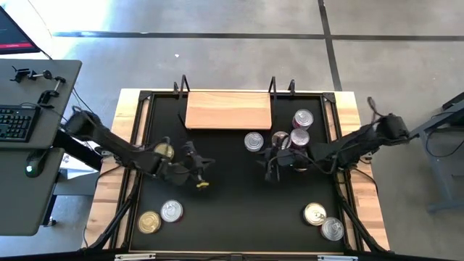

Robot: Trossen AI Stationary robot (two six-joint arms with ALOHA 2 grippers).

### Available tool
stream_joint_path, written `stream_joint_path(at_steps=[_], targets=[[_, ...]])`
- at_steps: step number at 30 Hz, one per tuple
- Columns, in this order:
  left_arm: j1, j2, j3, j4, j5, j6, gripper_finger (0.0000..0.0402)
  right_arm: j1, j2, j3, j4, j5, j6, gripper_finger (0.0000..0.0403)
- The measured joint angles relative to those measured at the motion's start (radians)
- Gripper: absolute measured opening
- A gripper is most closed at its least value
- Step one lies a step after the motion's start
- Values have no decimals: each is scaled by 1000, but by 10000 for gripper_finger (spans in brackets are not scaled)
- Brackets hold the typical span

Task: Stack canned seafood by type on shelf
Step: Put the green tuna can on the shelf

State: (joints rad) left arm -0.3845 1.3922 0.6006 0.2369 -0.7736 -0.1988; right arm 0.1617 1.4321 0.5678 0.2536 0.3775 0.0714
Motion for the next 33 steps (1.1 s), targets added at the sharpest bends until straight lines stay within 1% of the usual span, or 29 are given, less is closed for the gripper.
stream_joint_path(at_steps=[3, 5, 8, 11, 13, 16, 20, 22, 25, 29, 31, 33], targets=[[72, 96, 0, 77, 20, -9, 0, -40, 84, 3, 58, -6, -51, 177], [120, 146, 0, 117, 45, -7, 0, -66, 134, 16, 54, -6, -97, 192], [187, 195, 0, 162, 111, -7, 0, -96, 200, 36, 46, -5, -168, 198], [242, 231, 0, 206, 226, 29, 0, -115, 238, 59, 44, -5, -230, 192], [263, 253, 0, 258, 294, 81, 0, -120, 249, 69, 33, 15, -251, 181], [271, 280, 0, 354, 345, 165, 0, -121, 249, 87, 36, 83, -256, 159], [271, 305, 1, 499, 400, 229, 0, -130, 252, 93, 13, 74, -253, 126], [271, 311, 2, 536, 424, 246, 0, -137, 261, 93, -7, 29, -263, 111], [263, 311, 13, 539, 435, 280, 0, -144, 282, 97, -7, -12, -283, 88], [219, 290, 31, 536, 435, 336, 0, -129, 320, 98, 18, 16, -279, 52], [190, 272, 42, 510, 434, 353, 0, -109, 330, 99, 35, 40, -259, 32], [165, 252, 47, 480, 429, 391, 0, -88, 335, 98, 57, 41, -228, 12]])
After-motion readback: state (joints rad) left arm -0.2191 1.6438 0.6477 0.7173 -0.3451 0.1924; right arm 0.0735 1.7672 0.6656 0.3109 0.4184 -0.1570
